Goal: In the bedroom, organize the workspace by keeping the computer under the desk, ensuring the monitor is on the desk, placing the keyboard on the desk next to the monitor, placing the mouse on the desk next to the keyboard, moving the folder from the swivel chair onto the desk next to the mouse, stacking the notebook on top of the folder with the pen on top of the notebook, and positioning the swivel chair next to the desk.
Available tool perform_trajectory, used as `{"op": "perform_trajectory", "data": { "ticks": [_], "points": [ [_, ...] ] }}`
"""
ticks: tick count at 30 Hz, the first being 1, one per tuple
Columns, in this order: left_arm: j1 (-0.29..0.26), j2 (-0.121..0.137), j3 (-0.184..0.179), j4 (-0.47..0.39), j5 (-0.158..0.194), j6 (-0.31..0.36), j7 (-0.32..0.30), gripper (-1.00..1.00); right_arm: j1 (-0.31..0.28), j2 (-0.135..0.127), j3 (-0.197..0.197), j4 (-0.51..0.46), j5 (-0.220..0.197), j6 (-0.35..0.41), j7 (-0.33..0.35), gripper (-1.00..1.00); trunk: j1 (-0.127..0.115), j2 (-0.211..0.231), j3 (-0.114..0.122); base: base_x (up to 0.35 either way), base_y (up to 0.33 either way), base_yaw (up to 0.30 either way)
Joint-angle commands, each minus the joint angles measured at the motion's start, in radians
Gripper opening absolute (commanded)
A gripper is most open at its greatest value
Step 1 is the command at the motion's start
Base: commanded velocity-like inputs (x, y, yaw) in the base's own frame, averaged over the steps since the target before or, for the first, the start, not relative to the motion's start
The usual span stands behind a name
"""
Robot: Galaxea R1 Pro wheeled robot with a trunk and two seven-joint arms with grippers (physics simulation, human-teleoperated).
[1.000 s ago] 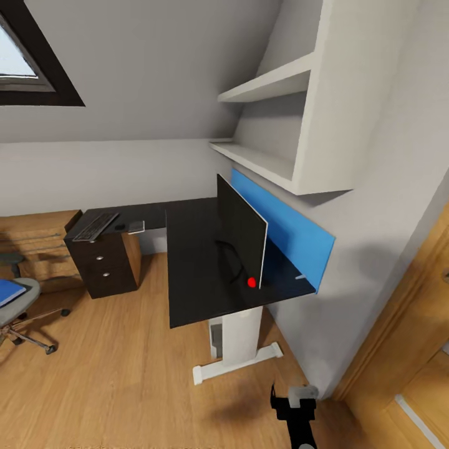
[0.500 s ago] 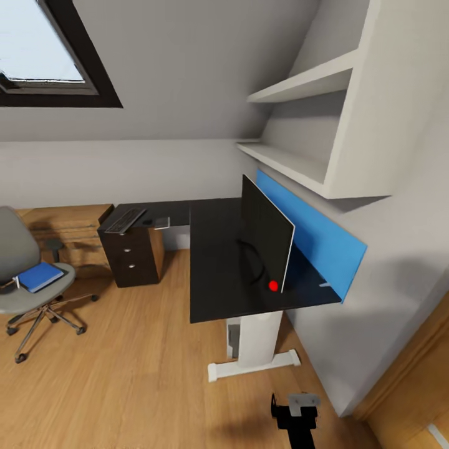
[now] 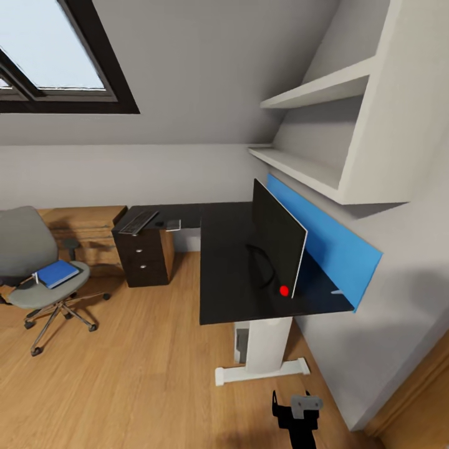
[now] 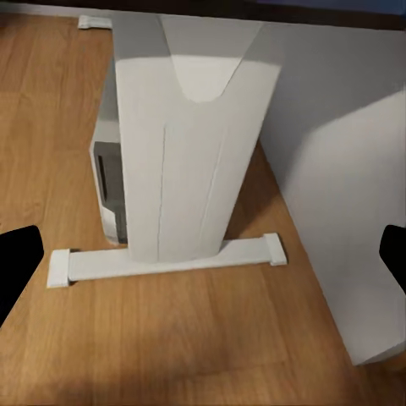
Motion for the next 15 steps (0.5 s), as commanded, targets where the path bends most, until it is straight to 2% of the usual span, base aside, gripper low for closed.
{"op": "perform_trajectory", "data": {
  "ticks": [1, 7, 15],
  "points": [
    [-0.001, 0.000, -0.003, 0.000, 0.001, -0.003, 0.003, 1.00, -0.001, 0.000, 0.008, 0.002, 0.002, -0.002, -0.010, 1.00, 0.000, -0.002, 0.000, 0.000, -0.023, 0.024],
    [-0.001, -0.001, -0.004, 0.000, 0.001, -0.001, 0.003, 1.00, -0.001, 0.001, 0.008, 0.004, 0.002, -0.006, -0.010, 1.00, 0.000, -0.002, 0.009, -0.084, -0.144, 0.009],
    [-0.001, -0.002, -0.004, 0.000, 0.000, 0.002, 0.003, 1.00, -0.001, -0.003, 0.007, 0.004, 0.002, -0.007, -0.010, 1.00, 0.000, -0.002, 0.022, -0.223, -0.194, 0.001]
  ]
}}
